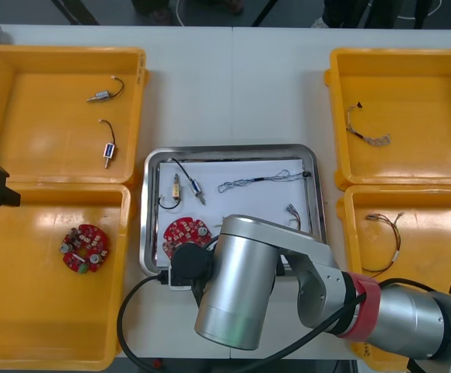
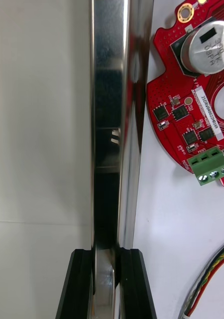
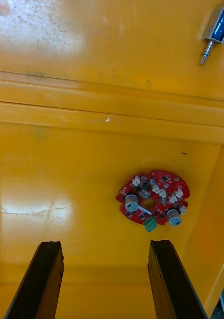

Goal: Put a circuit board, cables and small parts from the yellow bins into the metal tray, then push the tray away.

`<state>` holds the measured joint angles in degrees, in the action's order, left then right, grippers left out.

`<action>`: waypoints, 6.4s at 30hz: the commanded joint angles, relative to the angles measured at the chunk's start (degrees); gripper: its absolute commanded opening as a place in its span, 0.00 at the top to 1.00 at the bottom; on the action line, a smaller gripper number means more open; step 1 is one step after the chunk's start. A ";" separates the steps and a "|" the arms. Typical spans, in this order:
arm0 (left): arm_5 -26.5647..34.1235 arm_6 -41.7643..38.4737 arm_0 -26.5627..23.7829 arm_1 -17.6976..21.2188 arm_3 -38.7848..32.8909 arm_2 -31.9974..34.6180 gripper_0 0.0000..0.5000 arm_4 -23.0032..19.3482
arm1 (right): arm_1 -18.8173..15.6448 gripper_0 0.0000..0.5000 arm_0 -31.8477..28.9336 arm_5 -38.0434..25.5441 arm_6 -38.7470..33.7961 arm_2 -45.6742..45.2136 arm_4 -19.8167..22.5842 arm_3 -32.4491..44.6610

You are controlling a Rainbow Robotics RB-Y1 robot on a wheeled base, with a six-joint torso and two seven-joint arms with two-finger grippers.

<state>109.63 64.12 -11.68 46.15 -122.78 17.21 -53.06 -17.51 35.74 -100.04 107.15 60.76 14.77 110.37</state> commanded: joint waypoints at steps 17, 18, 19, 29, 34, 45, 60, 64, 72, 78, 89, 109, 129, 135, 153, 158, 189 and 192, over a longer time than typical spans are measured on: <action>0.37 5.05 0.78 2.54 -1.76 1.69 0.00 -0.47 | -4.11 1.00 10.84 2.48 -1.50 0.15 7.99 -2.80; 0.37 5.05 0.78 2.54 -1.76 1.69 0.00 -0.47 | -3.93 1.00 11.46 2.48 -1.50 0.15 8.17 -3.32; 0.37 5.05 0.78 2.54 -1.76 1.69 0.00 -0.47 | -3.67 1.00 11.90 2.57 -1.50 0.15 8.34 -3.67; 0.37 5.05 0.78 2.54 -1.76 1.69 0.00 -0.47 | -1.29 1.00 15.59 3.62 -1.68 0.15 9.13 -8.68; 0.37 5.05 0.78 2.54 -1.76 1.69 0.00 -0.47 | -0.86 1.00 17.35 4.94 -1.33 -0.12 9.31 -11.50; 0.37 5.05 0.78 2.54 -1.76 1.69 0.00 -0.47 | -0.24 1.00 21.65 6.35 -1.24 -0.91 10.98 -15.54; 0.37 5.05 0.78 2.54 -1.76 1.69 0.00 -0.47 | 1.34 1.00 26.66 6.70 -1.24 -2.75 14.06 -20.46; 0.37 5.05 0.78 2.54 -1.76 1.69 0.00 -0.47 | 1.34 1.00 27.72 7.05 -1.24 -2.75 14.14 -21.43; 0.37 5.05 0.78 2.54 -1.76 1.69 0.00 -0.47 | 1.43 1.00 29.91 7.58 -1.24 -2.84 14.32 -23.98; 0.37 5.05 0.78 2.54 -1.76 1.69 0.00 -0.47 | 1.52 1.00 31.23 9.51 -1.24 -2.84 14.93 -26.61; 0.37 5.05 0.78 2.54 -1.76 1.69 0.00 -0.47 | 2.13 1.00 33.96 10.56 -0.89 -2.84 15.55 -29.87; 0.37 5.05 0.78 2.54 -1.76 1.69 0.00 -0.47 | 2.13 1.00 37.12 16.89 1.22 -2.84 17.04 -37.34; 0.37 5.05 0.78 2.54 -1.76 1.69 0.00 -0.47 | 2.13 1.00 39.85 22.96 5.70 -2.58 18.27 -44.37; 0.37 5.05 0.78 2.54 -1.76 1.69 0.00 -0.47 | 2.13 1.00 40.90 24.10 6.67 -1.35 18.45 -45.33; 0.37 5.05 0.78 2.54 -1.76 1.69 0.00 -0.47 | 3.28 1.00 42.83 28.41 8.52 -1.17 19.51 -50.78; 0.37 5.05 0.78 2.54 -1.76 1.69 0.00 -0.47 | 3.28 1.00 42.92 29.46 9.04 -1.17 19.51 -51.84; 0.37 5.05 0.78 2.54 -1.76 1.69 0.00 -0.47 | 2.92 0.00 37.03 7.22 8.16 -16.99 18.80 -37.78; 0.37 5.05 0.78 2.54 -1.76 1.69 0.00 -0.47 | 2.31 0.00 34.48 1.07 7.72 -19.81 16.69 -30.92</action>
<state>109.63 64.14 -11.68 46.17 -122.81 17.21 -53.06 -15.35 72.12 -95.79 114.67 44.70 33.25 73.13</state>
